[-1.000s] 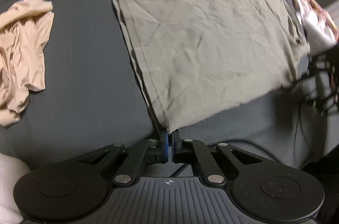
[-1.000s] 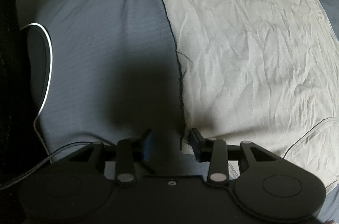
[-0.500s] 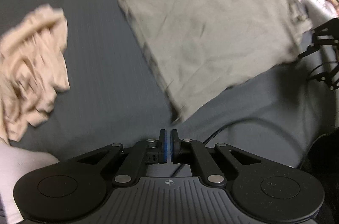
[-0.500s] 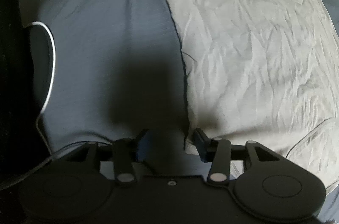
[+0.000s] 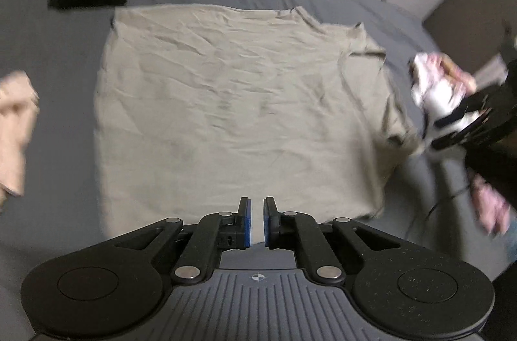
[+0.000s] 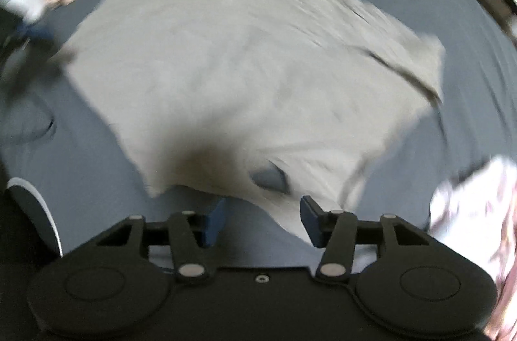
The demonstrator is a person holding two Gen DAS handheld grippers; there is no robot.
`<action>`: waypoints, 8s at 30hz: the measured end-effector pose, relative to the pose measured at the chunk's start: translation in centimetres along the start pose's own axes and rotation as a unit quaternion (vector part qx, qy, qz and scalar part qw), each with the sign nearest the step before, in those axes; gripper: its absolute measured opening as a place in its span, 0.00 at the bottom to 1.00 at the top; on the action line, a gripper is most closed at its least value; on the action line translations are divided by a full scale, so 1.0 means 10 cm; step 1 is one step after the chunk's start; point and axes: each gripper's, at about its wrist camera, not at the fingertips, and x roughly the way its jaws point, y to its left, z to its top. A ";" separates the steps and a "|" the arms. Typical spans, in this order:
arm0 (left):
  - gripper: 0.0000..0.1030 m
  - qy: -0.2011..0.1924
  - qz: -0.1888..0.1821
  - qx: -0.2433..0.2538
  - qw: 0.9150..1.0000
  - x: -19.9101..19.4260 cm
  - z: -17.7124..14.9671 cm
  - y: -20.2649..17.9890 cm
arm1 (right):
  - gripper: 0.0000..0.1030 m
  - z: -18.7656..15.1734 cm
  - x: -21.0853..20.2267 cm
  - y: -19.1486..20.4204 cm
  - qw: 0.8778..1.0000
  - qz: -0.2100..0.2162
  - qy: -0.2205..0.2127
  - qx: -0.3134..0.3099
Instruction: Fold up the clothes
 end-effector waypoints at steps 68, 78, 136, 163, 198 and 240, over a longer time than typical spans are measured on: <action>0.05 -0.179 -0.098 0.123 0.971 0.99 -0.45 -0.87 | 0.11 -0.06 0.48 -0.10 0.996 -0.085 0.015 -0.036; 0.05 -0.181 -0.146 0.151 0.961 0.98 -0.49 -1.06 | 0.11 0.01 0.49 -0.29 0.998 -0.053 0.030 0.019; 0.05 -0.141 -0.192 0.079 0.968 1.15 -0.34 -0.97 | 0.10 -0.23 -0.13 -0.17 0.992 -0.012 0.120 0.023; 0.05 -0.143 -0.132 0.096 0.976 1.00 -0.35 -0.79 | 0.39 -0.43 0.17 -0.64 0.988 -0.073 0.054 0.127; 0.05 -0.140 -0.152 0.124 0.971 1.06 -0.22 -1.10 | 0.21 -0.49 0.40 -0.73 0.979 -0.041 0.046 0.193; 0.05 -0.162 -0.135 0.133 0.968 1.11 -0.35 -0.95 | 0.05 -0.86 0.34 -0.68 0.978 -0.029 0.057 0.197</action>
